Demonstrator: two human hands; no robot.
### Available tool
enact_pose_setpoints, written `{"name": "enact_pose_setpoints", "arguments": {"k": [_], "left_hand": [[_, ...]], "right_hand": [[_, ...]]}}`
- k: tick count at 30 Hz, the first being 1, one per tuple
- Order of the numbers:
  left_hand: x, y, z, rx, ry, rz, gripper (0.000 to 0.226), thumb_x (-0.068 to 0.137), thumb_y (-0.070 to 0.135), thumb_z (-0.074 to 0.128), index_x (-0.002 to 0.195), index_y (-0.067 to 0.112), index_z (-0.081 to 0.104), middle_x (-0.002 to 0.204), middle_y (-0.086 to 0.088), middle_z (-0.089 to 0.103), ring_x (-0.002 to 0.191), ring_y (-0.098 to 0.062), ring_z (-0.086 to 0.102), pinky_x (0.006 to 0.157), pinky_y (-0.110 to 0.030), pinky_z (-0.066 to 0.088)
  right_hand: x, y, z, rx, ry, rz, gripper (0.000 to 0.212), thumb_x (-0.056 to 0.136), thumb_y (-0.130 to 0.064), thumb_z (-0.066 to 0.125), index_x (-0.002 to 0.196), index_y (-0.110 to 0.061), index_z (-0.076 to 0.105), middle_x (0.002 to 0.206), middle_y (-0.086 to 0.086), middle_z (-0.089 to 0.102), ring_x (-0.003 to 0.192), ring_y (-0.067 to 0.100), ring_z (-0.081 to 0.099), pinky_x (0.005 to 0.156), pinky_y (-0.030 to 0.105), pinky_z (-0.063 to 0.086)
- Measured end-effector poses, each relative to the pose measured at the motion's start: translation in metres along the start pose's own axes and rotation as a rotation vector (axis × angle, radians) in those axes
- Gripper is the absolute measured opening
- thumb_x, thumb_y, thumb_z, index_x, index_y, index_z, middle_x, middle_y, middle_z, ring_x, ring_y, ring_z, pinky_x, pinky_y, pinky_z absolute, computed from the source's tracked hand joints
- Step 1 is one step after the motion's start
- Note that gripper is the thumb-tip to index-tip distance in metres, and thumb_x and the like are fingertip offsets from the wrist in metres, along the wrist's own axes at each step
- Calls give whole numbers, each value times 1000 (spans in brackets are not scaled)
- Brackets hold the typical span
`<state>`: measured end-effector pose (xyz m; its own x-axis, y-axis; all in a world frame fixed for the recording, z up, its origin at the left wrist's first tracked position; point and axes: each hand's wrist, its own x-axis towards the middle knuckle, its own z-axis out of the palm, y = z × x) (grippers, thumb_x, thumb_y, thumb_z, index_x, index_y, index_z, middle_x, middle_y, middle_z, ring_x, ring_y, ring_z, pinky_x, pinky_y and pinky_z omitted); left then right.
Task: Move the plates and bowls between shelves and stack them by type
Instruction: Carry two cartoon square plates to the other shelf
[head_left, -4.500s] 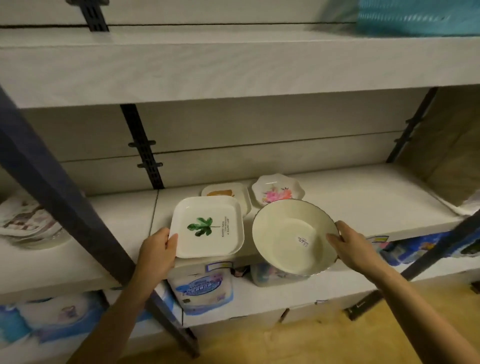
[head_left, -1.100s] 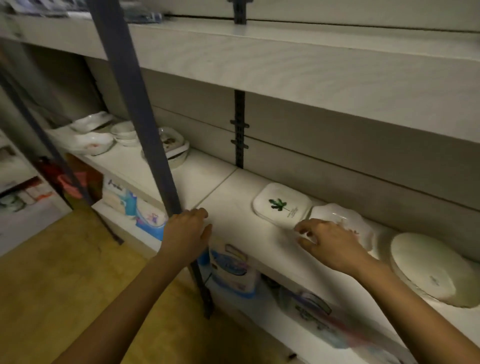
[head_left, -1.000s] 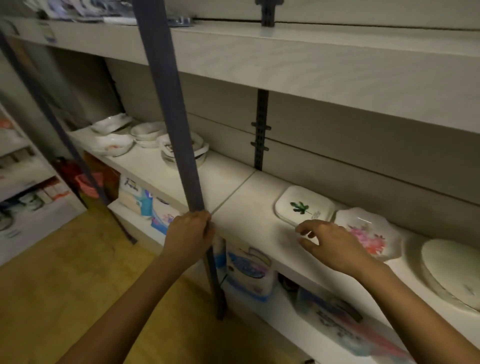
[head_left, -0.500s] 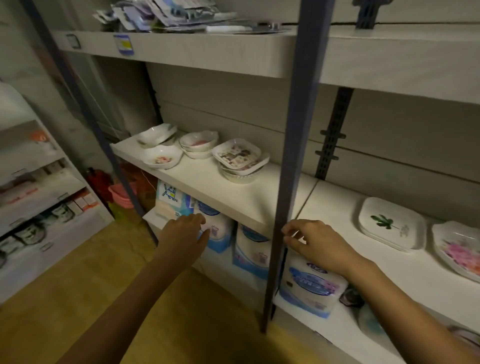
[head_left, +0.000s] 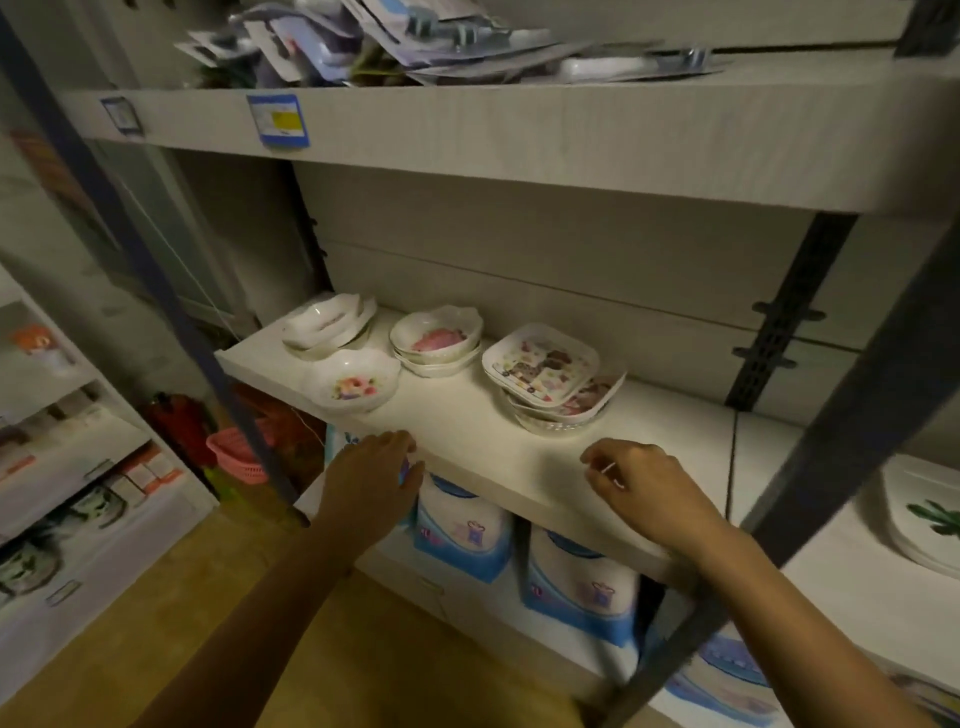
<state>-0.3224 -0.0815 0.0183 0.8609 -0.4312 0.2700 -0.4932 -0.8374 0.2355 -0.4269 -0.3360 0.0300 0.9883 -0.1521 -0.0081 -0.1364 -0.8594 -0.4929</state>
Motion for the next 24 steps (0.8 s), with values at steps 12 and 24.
{"name": "enact_pose_setpoints", "arguments": {"k": [12, 24], "left_hand": [[116, -74, 19, -96, -92, 131, 25, 88, 30, 55, 107, 14, 61, 99, -4, 69, 91, -20, 62, 81, -29, 46], [202, -110, 31, -201, -202, 398, 24, 89, 31, 52, 106, 16, 61, 105, -1, 69, 94, -20, 62, 79, -28, 45]], "right_hand": [[95, -15, 27, -116, 162, 384, 30, 94, -32, 43, 103, -15, 65, 103, 11, 70, 84, 29, 64, 65, 30, 46], [180, -33, 37, -36, 223, 920, 35, 91, -30, 45, 116, -7, 54, 103, 14, 64, 90, 30, 60, 73, 35, 49]]}}
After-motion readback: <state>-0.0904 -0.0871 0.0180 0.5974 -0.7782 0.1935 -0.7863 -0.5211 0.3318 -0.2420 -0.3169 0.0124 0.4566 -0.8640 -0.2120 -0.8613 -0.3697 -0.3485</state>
